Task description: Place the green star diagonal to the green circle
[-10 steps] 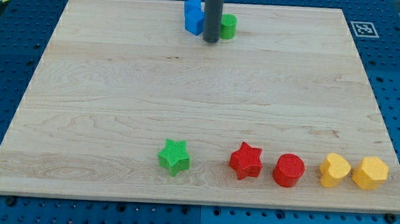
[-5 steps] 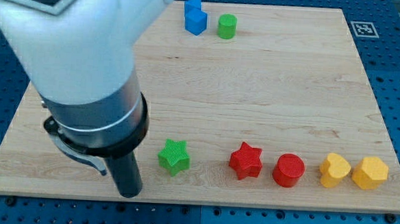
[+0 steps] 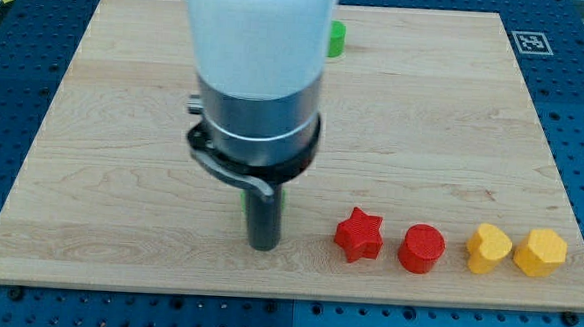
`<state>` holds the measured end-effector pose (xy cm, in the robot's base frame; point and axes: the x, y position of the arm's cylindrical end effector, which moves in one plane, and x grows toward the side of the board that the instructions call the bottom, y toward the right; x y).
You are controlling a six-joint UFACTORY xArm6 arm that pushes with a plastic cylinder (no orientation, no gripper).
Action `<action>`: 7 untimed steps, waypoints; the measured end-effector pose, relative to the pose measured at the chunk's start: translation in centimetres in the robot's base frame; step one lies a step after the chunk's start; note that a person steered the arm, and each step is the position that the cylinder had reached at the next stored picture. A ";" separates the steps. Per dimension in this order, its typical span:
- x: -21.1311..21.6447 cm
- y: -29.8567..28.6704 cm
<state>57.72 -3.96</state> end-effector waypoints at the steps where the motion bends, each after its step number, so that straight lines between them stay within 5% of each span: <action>1: -0.1 -1.2; 7: -7.3 2.7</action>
<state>50.45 -1.29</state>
